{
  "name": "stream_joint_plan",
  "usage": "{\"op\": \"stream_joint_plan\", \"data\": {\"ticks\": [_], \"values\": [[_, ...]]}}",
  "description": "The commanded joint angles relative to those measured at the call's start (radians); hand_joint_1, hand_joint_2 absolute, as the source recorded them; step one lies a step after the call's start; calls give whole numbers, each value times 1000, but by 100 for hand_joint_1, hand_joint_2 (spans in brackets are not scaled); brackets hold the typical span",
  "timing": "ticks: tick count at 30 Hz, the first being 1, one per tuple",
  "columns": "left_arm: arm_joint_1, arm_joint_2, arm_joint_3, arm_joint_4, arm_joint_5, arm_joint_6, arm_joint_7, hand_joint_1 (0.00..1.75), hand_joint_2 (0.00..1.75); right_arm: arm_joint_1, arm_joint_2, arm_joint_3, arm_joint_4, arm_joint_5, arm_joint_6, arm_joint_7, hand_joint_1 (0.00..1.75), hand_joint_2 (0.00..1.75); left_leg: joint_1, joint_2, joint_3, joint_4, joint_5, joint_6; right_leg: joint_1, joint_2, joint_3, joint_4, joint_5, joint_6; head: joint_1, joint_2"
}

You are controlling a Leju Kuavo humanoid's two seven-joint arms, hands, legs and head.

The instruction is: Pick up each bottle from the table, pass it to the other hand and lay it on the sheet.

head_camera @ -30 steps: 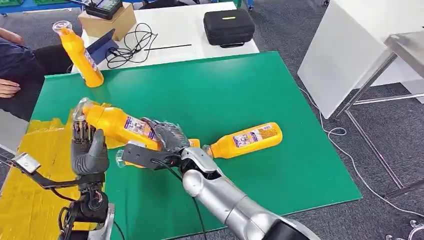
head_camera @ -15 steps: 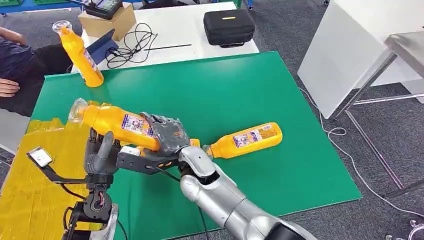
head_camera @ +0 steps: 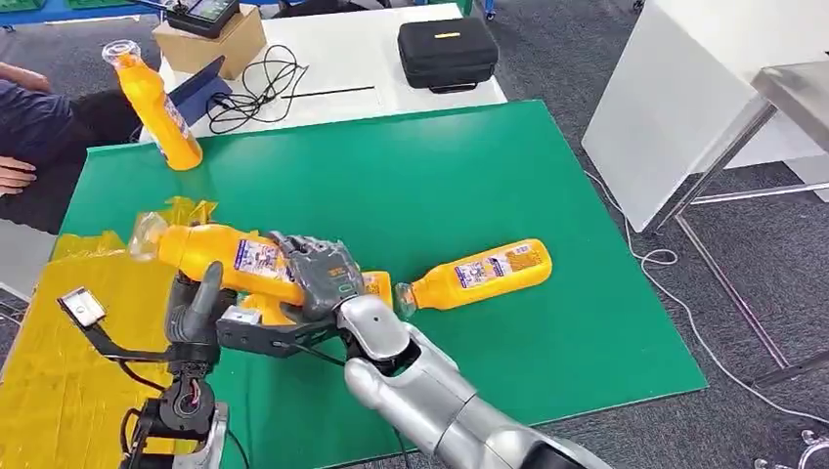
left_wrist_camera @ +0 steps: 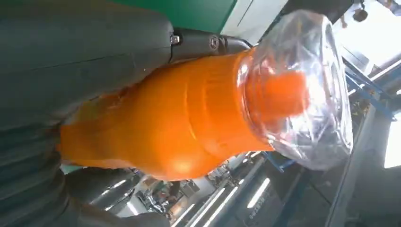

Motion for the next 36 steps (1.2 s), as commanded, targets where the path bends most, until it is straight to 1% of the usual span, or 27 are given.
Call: {"op": "stream_joint_plan", "data": {"ticks": [1,3,4,5,6,11,13,14,16,17,19,20,21,22,23,24,28,29,30,31,33,36], "values": [[-35,12,5,34,-15,-6,23,0,175,-7,-25,188,42,0,58,47,175,175,0,0,7,-1,-2,-1,0,-2,7,-1,-2,0,1,0],[-28,10,12,24,-16,-1,19,0,175,-14,-25,215,55,25,36,84,175,175,0,1,3,-1,-1,-1,0,0,3,-1,-1,0,1,0],[-25,9,11,22,-16,-2,21,0,175,-14,-25,210,60,22,39,86,175,175,0,0,6,-1,-2,-1,1,-1,6,-1,-2,0,1,0],[-25,9,6,24,-16,-4,26,0,175,-16,-25,204,66,22,38,85,175,175,0,0,2,-1,0,-1,0,-1,3,-1,-1,0,1,0],[-27,9,2,28,-13,-7,31,0,175,-16,-25,201,68,24,35,82,175,175,0,-1,6,-1,-2,-1,0,-3,6,-1,-2,0,1,0],[-27,9,2,28,-13,-7,31,0,175,-16,-25,201,68,24,35,82,175,175,0,-1,2,-1,0,-1,0,-2,2,-1,-1,0,1,0],[-32,8,-3,39,-7,-8,36,0,175,-16,-25,195,66,22,34,74,175,175,0,-2,7,-1,-2,-1,1,-4,8,-1,-3,0,1,0],[-35,10,-7,47,-2,-9,40,0,175,-14,-25,193,66,21,34,71,175,175,0,-2,5,-1,-1,-1,0,-3,5,-1,-2,0,1,0],[-40,11,-15,58,4,-11,44,0,175,-17,-25,190,70,40,25,75,175,175,1,-3,8,-1,-2,-1,1,-5,9,-1,-4,0,1,0],[-41,10,-17,60,4,-12,44,0,175,-17,-25,187,72,41,25,75,175,175,0,-3,4,-1,-1,-1,0,-4,5,-1,-2,0,1,0],[-51,7,-23,74,9,-12,47,0,175,-21,-25,178,82,47,27,72,175,175,0,-3,8,-1,-2,-1,1,-5,9,-1,-4,0,1,0],[-54,5,-24,74,9,-12,47,0,175,-22,-25,178,83,47,27,72,175,175,0,-3,4,-1,-1,-1,0,-4,5,-1,-2,0,1,0],[-62,6,-25,88,12,-11,47,0,175,-21,-25,175,86,46,30,71,175,175,0,-4,7,-1,-2,-1,1,-6,8,-1,-3,0,1,0],[-65,6,-27,92,12,-10,47,47,175,-20,-25,175,85,46,30,70,175,175,0,-3,4,-1,0,-1,0,-5,4,-1,-2,0,1,0],[-68,6,-26,97,16,-10,46,175,175,-19,-25,177,82,44,31,68,175,175,0,-4,5,-1,-1,-1,0,-6,6,-1,-3,0,1,0],[-71,5,-26,98,18,-10,44,175,175,-17,-25,181,77,44,35,67,175,175,0,-3,3,-1,0,-1,0,-4,3,-1,-1,0,1,0],[-74,2,-21,95,21,-7,38,175,175,-15,-25,189,75,47,46,68,175,175,0,-4,5,-1,-1,-1,1,-5,6,-1,-3,0,0,0],[-74,2,-21,95,21,-7,38,175,175,-15,-25,189,75,47,46,68,175,175,0,-3,3,-1,0,-1,0,-4,3,-1,-1,0,1,0],[-74,2,-21,95,21,-7,38,175,175,-15,-25,189,75,47,46,68,175,175,0,-3,4,-1,-1,-1,1,-5,5,-1,-2,0,1,0],[-74,2,-21,95,21,-7,38,175,175,-15,-25,189,75,47,46,68,175,175,0,-2,3,-1,0,-1,0,-3,3,-1,-1,0,0,0],[-74,2,-21,95,21,-7,38,175,175,-15,-25,189,75,47,46,68,175,175,0,-3,5,-1,-1,-1,1,-4,5,-1,-2,0,1,0],[-74,2,-21,95,21,-7,38,175,175,-15,-25,189,75,47,46,68,175,175,0,-2,2,-1,0,-1,0,-3,2,-1,-1,0,1,0]]}}
